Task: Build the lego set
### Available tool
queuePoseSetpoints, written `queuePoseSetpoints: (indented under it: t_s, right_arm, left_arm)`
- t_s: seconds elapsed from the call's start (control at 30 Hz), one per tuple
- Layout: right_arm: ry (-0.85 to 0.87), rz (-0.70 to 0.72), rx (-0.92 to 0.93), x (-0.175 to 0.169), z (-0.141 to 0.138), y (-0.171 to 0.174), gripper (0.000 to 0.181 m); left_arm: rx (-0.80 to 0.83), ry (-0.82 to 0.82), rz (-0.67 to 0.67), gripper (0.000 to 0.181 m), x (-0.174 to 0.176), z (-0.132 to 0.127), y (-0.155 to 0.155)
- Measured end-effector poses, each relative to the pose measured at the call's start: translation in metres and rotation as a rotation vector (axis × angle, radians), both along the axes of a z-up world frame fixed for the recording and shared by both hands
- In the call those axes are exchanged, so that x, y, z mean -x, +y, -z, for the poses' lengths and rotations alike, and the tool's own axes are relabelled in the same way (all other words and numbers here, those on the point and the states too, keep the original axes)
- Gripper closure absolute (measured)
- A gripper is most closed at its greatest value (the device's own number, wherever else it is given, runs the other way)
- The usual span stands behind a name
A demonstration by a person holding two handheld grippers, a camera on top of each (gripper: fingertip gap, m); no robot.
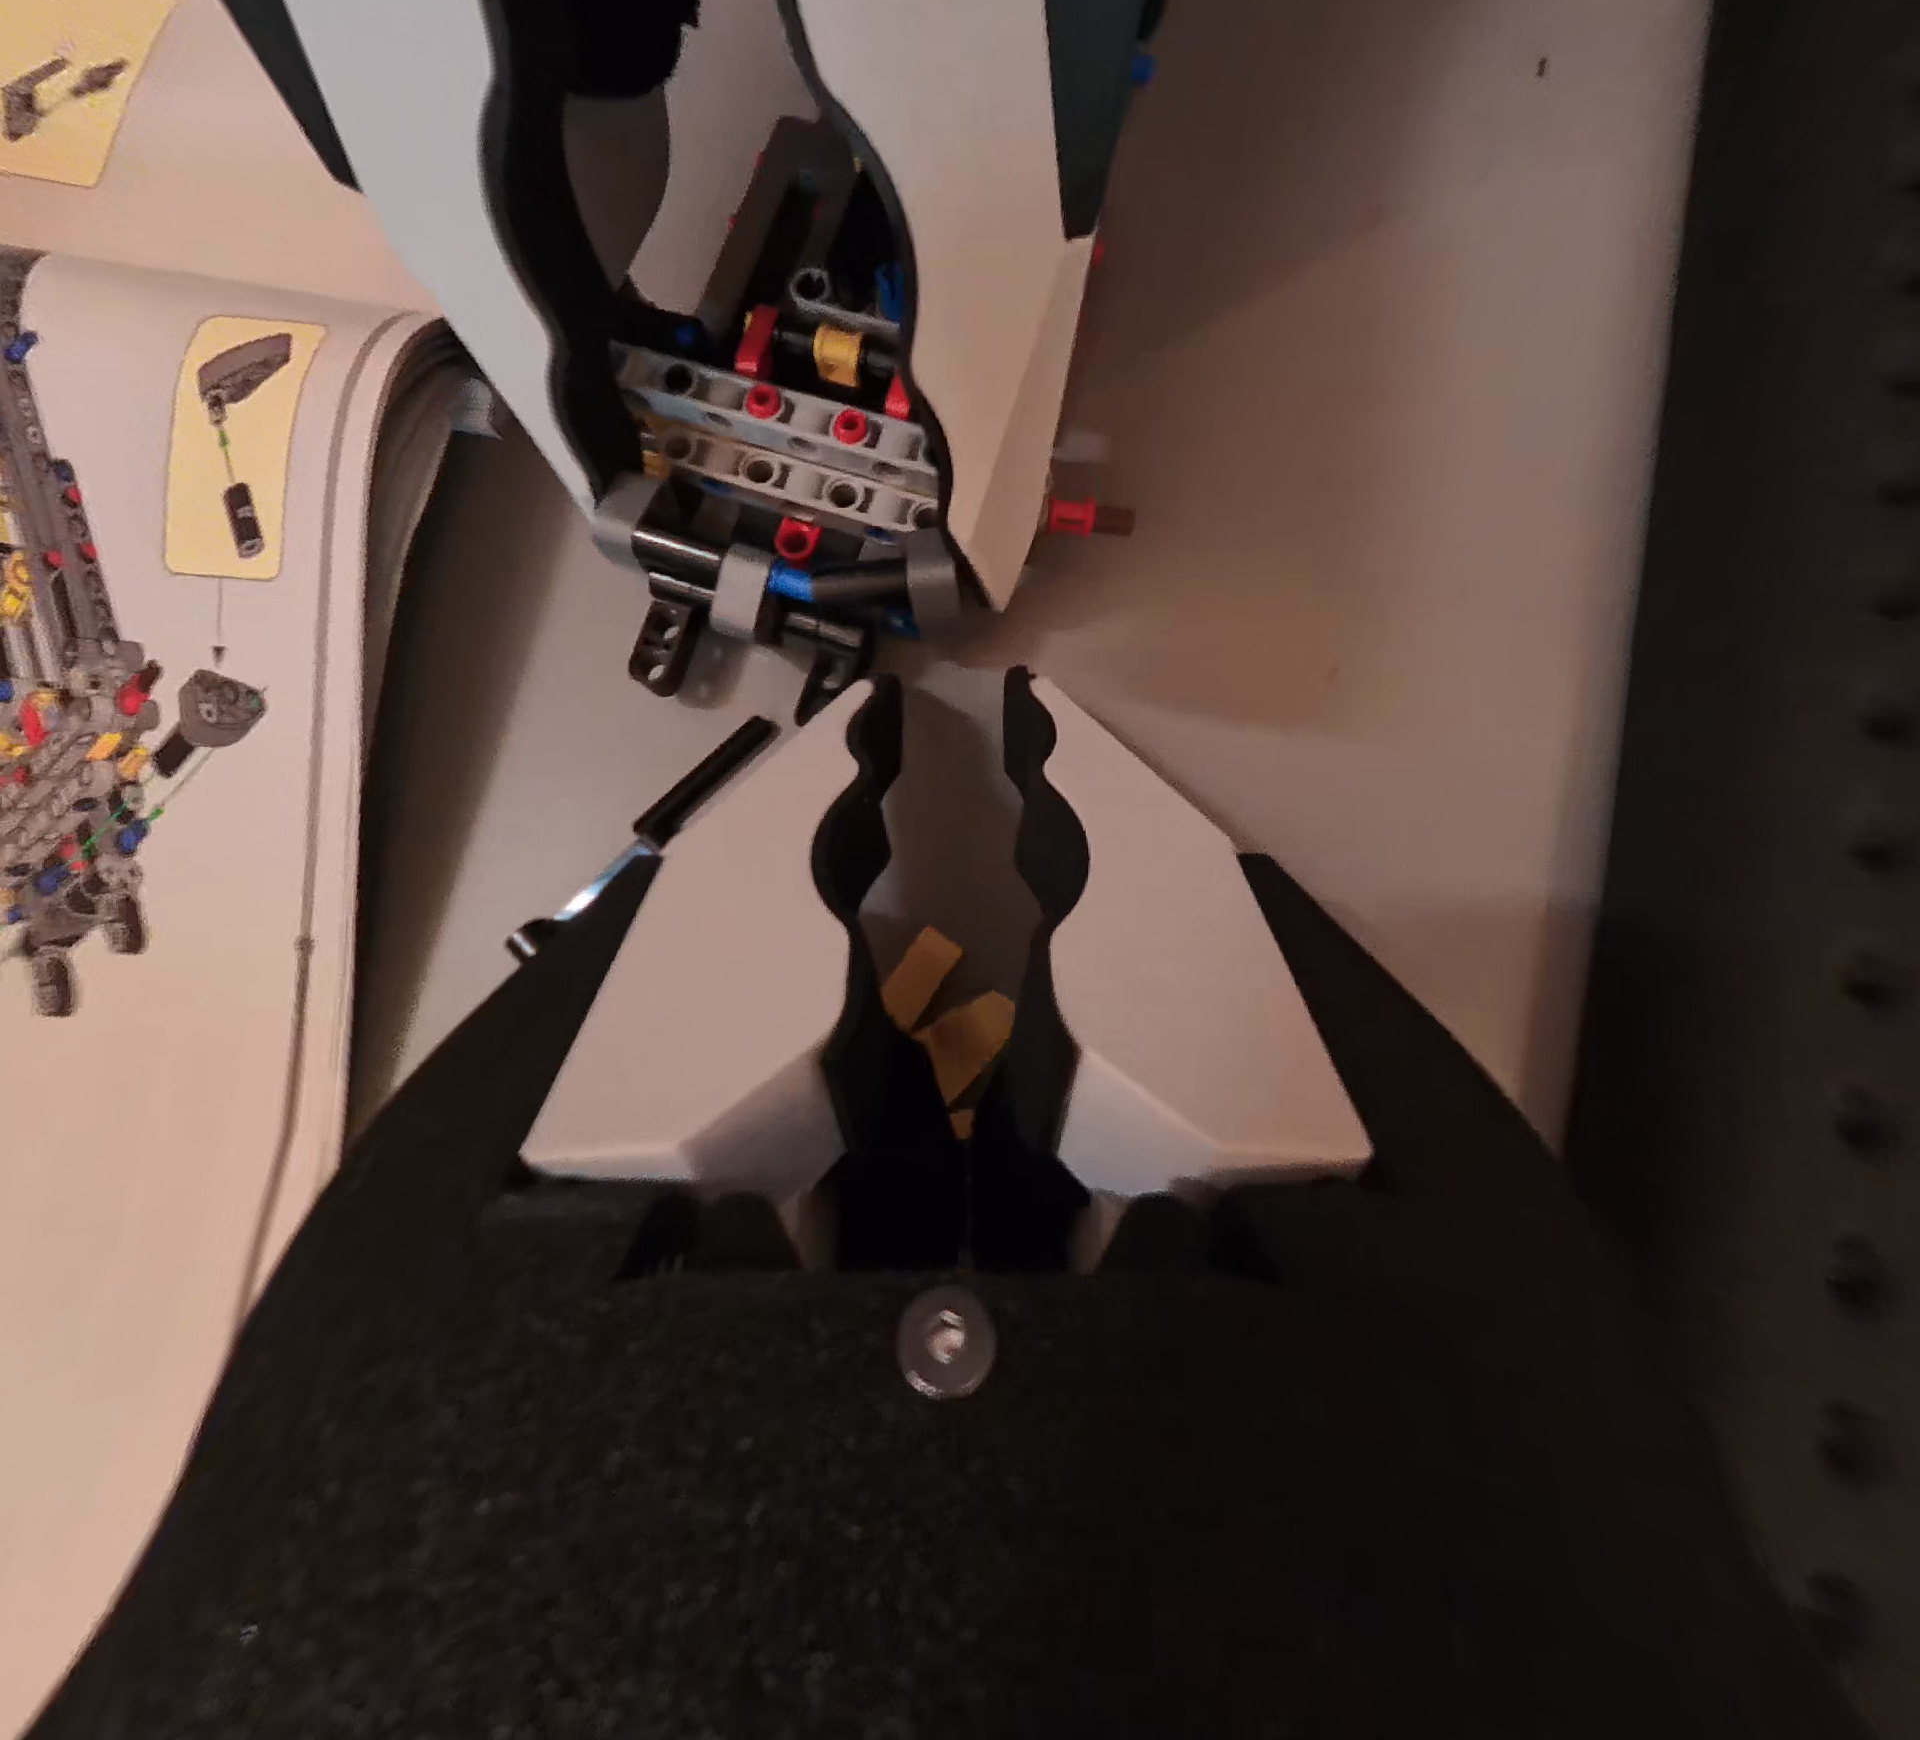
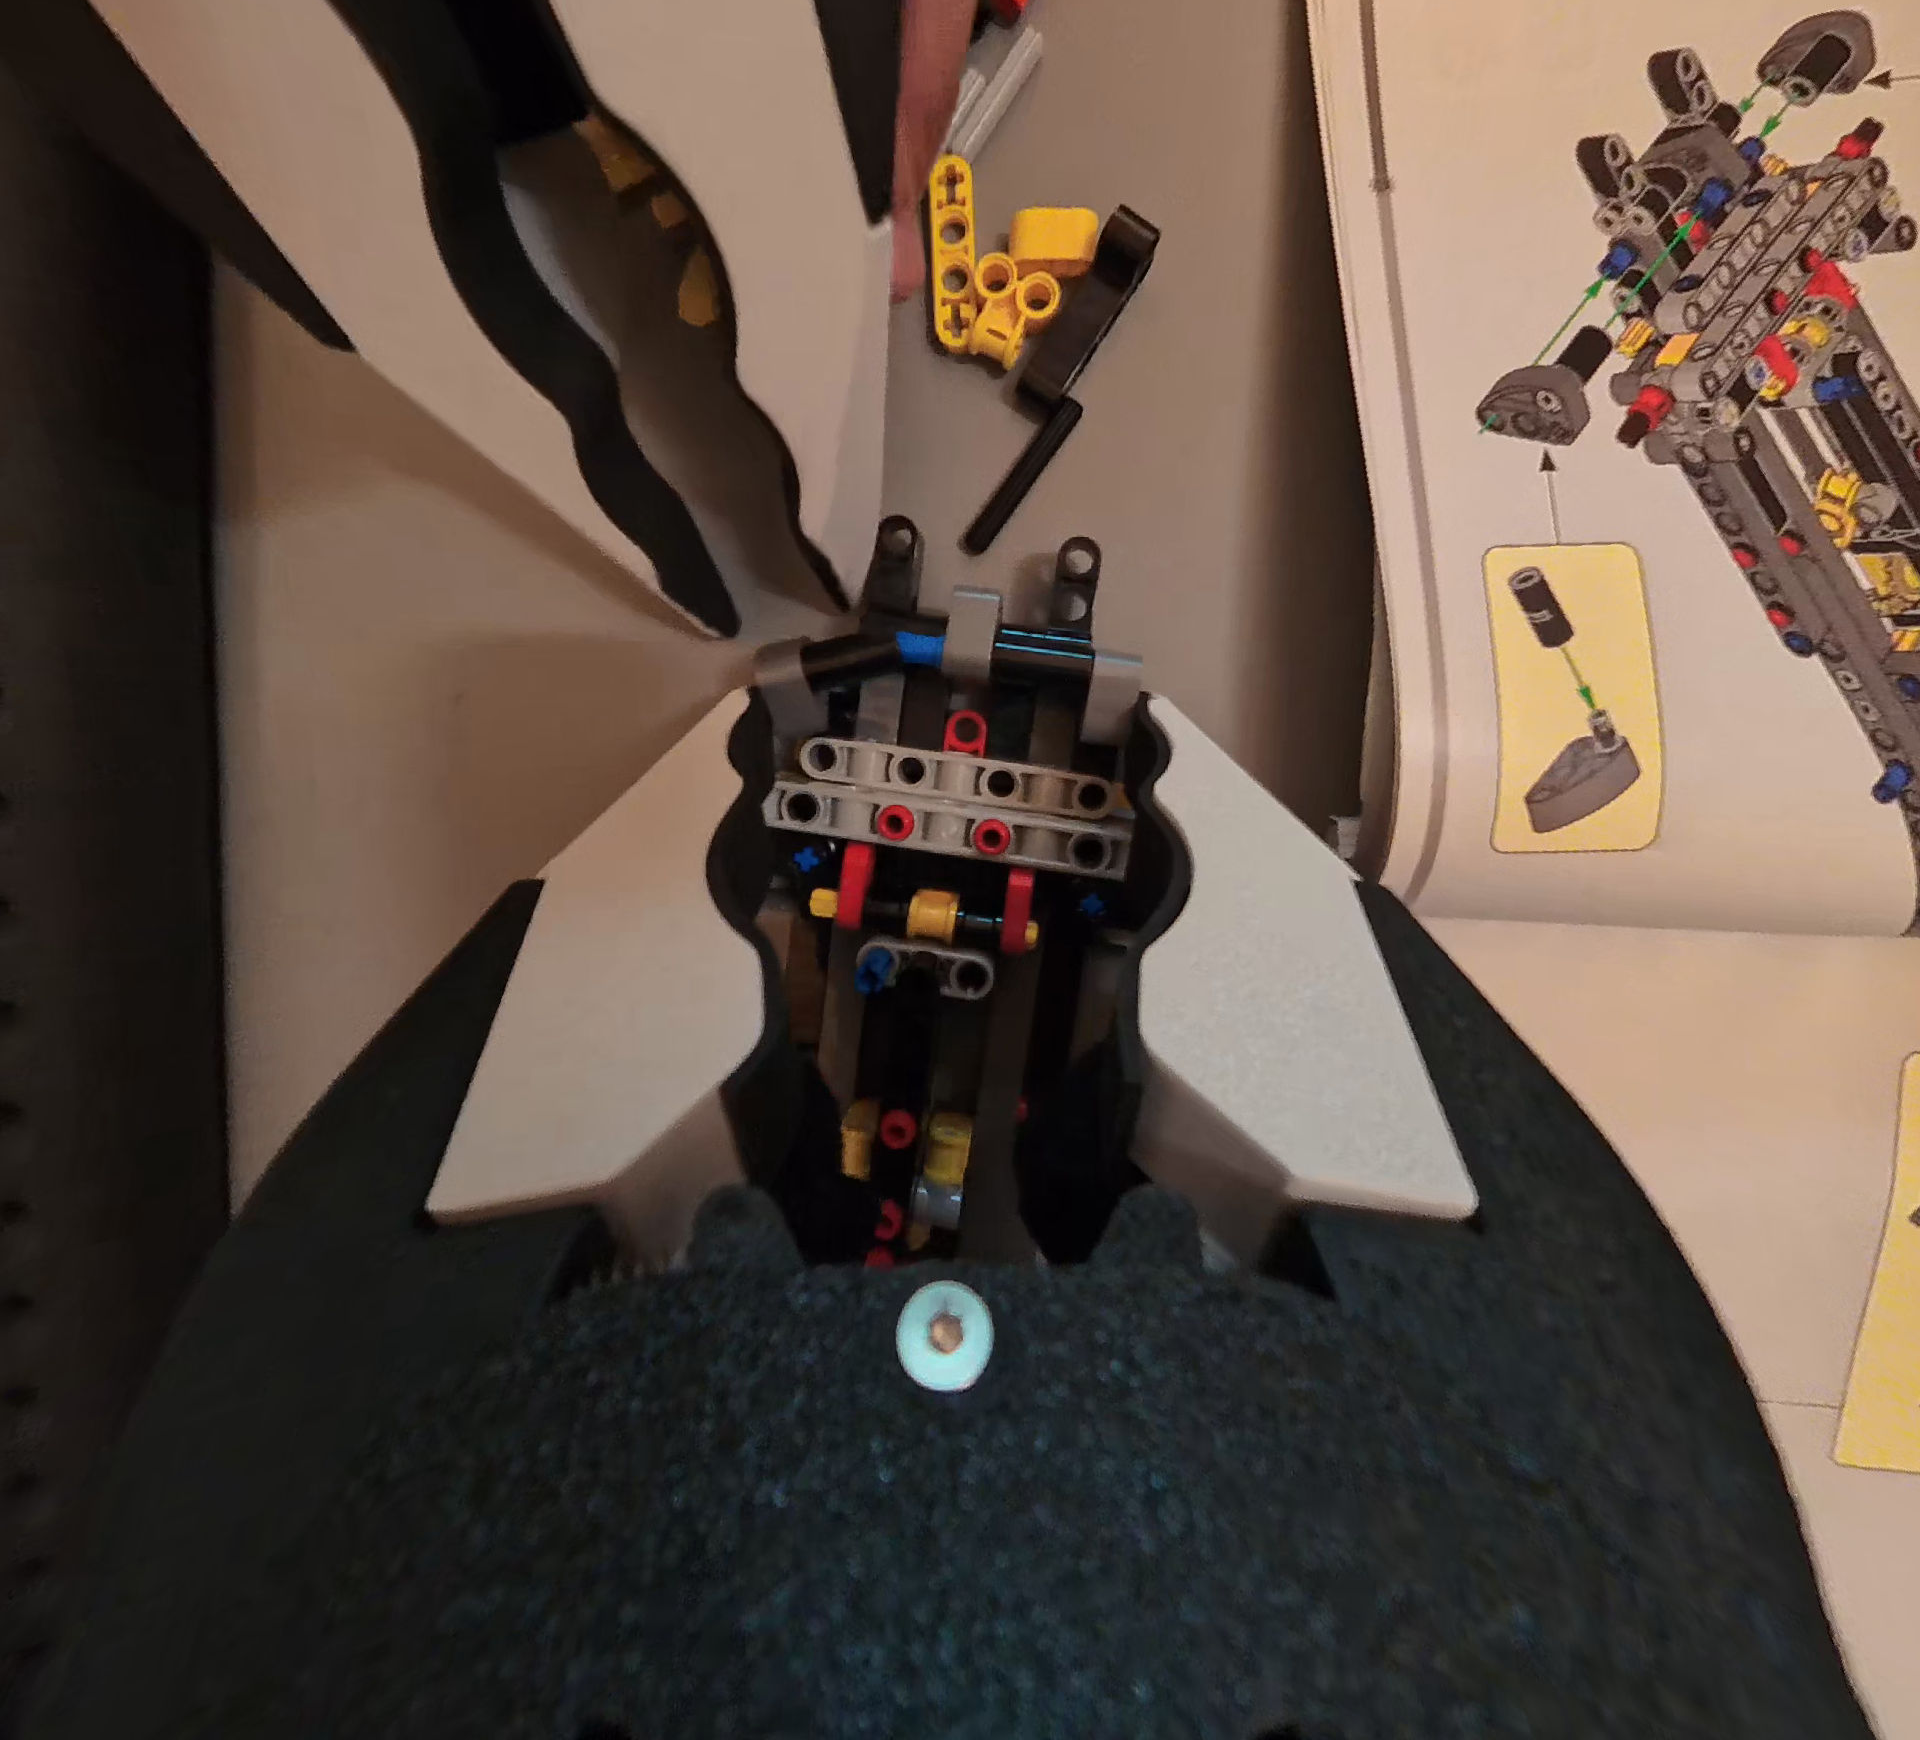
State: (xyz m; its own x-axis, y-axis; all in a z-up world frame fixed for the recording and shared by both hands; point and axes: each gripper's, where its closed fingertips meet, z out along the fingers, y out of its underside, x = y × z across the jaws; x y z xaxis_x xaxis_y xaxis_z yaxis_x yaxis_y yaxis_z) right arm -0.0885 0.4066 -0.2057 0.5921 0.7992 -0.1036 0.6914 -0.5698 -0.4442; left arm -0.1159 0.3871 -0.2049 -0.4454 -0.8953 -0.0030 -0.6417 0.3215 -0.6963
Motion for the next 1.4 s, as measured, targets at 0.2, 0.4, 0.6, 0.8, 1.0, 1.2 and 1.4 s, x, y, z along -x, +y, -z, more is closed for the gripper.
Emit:
queuePoseSetpoints:
  t_s: [0.2, 0.4, 0.6, 0.8, 1.0, 1.2, 1.4]
  right_arm:
    - [0.007, 0.012, 0.004, -0.001, 0.000, 0.001, 0.114]
    - [0.014, 0.010, 0.006, 0.002, -0.001, 0.001, 0.114]
    - [0.022, 0.038, 0.008, 0.003, -0.001, 0.002, 0.113]
    - [-0.015, 0.042, 0.014, 0.002, -0.001, 0.001, 0.113]
    - [-0.033, 0.034, 0.013, 0.004, 0.001, 0.000, 0.110]
    - [-0.096, -0.005, -0.012, 0.004, 0.003, -0.002, 0.110]
    - [-0.122, -0.027, -0.015, 0.001, 0.004, -0.003, 0.111]
  left_arm:
    - [0.023, -0.043, -0.033, 0.161, 0.000, -0.013, 0.008]
    - [0.029, -0.032, -0.067, 0.135, -0.005, -0.010, 0.010]
    - [-0.018, 0.008, -0.109, 0.142, -0.013, 0.003, 0.008]
    - [-0.009, 0.004, -0.099, 0.143, -0.013, 0.003, 0.004]
    - [0.017, 0.003, -0.070, 0.142, -0.011, 0.003, 0.000]
    - [0.097, 0.030, -0.054, 0.146, -0.008, 0.001, -0.003]
    - [0.044, 0.009, -0.049, 0.149, -0.012, 0.002, -0.003]
